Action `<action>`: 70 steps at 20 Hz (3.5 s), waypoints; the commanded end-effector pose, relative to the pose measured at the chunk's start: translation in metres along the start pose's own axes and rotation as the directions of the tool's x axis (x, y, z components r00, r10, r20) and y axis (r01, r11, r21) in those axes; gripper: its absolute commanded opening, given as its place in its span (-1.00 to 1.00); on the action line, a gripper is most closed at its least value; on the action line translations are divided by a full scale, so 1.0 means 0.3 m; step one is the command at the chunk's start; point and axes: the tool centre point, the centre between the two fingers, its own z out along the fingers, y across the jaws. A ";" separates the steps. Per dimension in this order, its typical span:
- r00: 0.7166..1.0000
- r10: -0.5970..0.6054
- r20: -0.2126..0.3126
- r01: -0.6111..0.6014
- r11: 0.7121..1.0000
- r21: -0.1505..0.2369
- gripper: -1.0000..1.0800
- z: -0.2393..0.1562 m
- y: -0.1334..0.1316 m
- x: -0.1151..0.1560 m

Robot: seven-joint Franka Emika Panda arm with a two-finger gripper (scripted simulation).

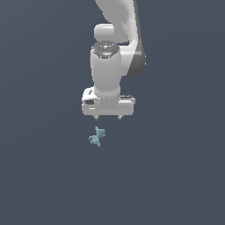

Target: Pick up the object and move it to a goal position.

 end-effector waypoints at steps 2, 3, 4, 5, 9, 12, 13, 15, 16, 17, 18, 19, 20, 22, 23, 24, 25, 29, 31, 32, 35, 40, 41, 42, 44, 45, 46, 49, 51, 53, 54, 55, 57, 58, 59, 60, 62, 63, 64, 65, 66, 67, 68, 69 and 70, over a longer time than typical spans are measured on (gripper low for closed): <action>1.000 0.001 -0.001 -0.001 1.000 0.000 0.92 -0.001 0.001 0.000; 1.000 0.004 -0.002 -0.004 1.000 -0.001 0.92 -0.004 0.005 0.001; 1.000 0.009 -0.005 -0.009 1.000 -0.003 0.92 -0.009 0.012 0.001; 1.000 0.016 -0.009 -0.016 1.000 -0.005 0.92 -0.015 0.021 0.003; 0.999 0.046 -0.027 -0.046 0.999 -0.013 0.92 -0.048 0.060 0.006; 0.998 0.048 -0.030 -0.048 0.999 -0.015 0.92 -0.054 0.064 0.006; 0.998 0.047 -0.029 -0.047 0.999 -0.014 0.92 -0.052 0.063 0.006; 0.998 0.052 -0.027 -0.052 0.999 -0.013 0.92 -0.045 0.064 0.007; 0.998 0.057 -0.026 -0.058 0.998 -0.013 0.92 -0.040 0.066 0.008; 0.998 0.065 -0.025 -0.065 0.998 -0.012 0.92 -0.033 0.069 0.009; 0.997 0.074 -0.023 -0.074 0.997 -0.012 0.92 -0.024 0.073 0.011; 0.996 0.085 -0.021 -0.085 0.996 -0.011 0.92 -0.014 0.077 0.012; 0.995 0.097 -0.019 -0.097 0.995 -0.010 0.92 -0.001 0.082 0.014; 0.992 0.127 -0.013 -0.127 0.992 -0.008 0.92 0.029 0.093 0.017; 0.989 0.145 -0.009 -0.145 0.989 -0.007 0.92 0.047 0.100 0.019; 0.986 0.165 -0.006 -0.165 0.986 -0.006 0.92 0.067 0.108 0.021; 0.983 0.186 -0.001 -0.186 0.983 -0.005 0.92 0.089 0.116 0.023; 0.960 0.279 0.017 -0.279 0.960 -0.006 0.92 0.186 0.155 0.028; 0.949 0.316 0.024 -0.316 0.949 -0.007 0.92 0.226 0.171 0.028; 0.943 0.331 0.027 -0.331 0.944 -0.008 0.92 0.243 0.178 0.028; 0.930 0.367 0.034 -0.366 0.930 -0.010 0.92 0.283 0.193 0.027; 0.921 0.389 0.038 -0.389 0.921 -0.012 0.92 0.308 0.203 0.026; 0.923 0.384 0.038 -0.384 0.923 -0.012 0.92 0.304 0.202 0.024; 0.923 0.384 0.038 -0.384 0.923 -0.012 0.92 0.305 0.202 0.024; 0.922 0.384 0.038 -0.384 0.923 -0.012 0.92 0.316 0.202 0.024; 0.922 0.384 0.038 -0.384 0.923 -0.012 0.92 0.326 0.201 0.023; 0.922 0.385 0.038 -0.385 0.923 -0.012 0.92 0.338 0.202 0.022; 0.921 0.387 0.038 -0.386 0.922 -0.012 0.92 0.390 0.202 0.019; 0.921 0.388 0.038 -0.387 0.922 -0.013 0.92 0.427 0.202 0.016; 0.921 0.388 0.038 -0.388 0.922 -0.013 0.92 0.453 0.202 0.015; 0.921 0.389 0.038 -0.389 0.921 -0.012 0.92 0.463 0.203 0.015; 0.921 0.389 0.038 -0.389 0.921 -0.012 0.92 0.469 0.202 0.016; 0.921 0.389 0.038 -0.389 0.921 -0.012 0.92 0.475 0.202 0.018; 0.921 0.389 0.038 -0.389 0.921 -0.012 0.92 0.475 0.202 0.018; 0.921 0.389 0.038 -0.389 0.921 -0.012 -1.00 0.475 0.202 0.018; 0.921 0.389 0.038 -0.389 0.921 -0.012 -1.00 0.475 0.202 0.018; 0.921 0.389 0.038 -0.389 0.921 -0.012 -1.00 0.475 0.202 0.018; 0.921 0.389 0.038 -0.389 0.921 -0.012 -1.00 0.475 0.202 0.018; 0.921 0.389 0.038 -0.389 0.921 -0.012 -1.00 0.475 0.202 0.018; 0.921 0.389 0.038 -0.389 0.921 -0.012 -1.00 0.475 0.202 0.018; 0.921 0.389 0.038 -0.389 0.921 -0.012 -1.00 0.475 0.202 0.018; 0.921 0.389 0.038 -0.389 0.921 -0.012 -1.00 0.475 0.202 0.018; 0.921 0.389 0.038 -0.389 0.921 -0.012 -1.00 0.475 0.202 0.018; 0.921 0.389 0.038 -0.389 0.921 -0.012 -1.00 0.475 0.203 0.019; 0.921 0.389 0.038 -0.389 0.921 -0.012 -1.00 0.474 0.202 0.019</action>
